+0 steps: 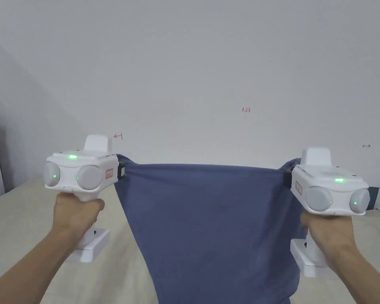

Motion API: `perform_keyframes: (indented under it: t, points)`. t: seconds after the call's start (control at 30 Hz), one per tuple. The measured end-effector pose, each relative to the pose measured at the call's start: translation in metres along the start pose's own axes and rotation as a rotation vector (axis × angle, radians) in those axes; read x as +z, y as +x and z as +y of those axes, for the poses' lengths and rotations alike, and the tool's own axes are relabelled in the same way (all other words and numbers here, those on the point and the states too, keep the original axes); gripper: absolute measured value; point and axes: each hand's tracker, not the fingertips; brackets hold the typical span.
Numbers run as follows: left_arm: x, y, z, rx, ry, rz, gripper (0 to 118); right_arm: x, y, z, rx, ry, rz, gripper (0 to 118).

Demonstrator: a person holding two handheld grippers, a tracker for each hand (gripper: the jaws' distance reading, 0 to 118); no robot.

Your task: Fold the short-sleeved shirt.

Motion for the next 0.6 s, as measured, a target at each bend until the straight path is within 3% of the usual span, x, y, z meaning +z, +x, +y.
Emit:
perform_keyframes:
  t: [0.33,0.6]
  points:
    - [-0.039,0.011,0.03,-0.019,0.042,0.003,0,-0.035,0.001,0.023,0.043,0.066,-0.027,6]
    - [-0.008,0.014,-0.054,-0.02,-0.011,-0.017,0,0.006,0.005,-0.055,0.043,0.01,-0.021,6]
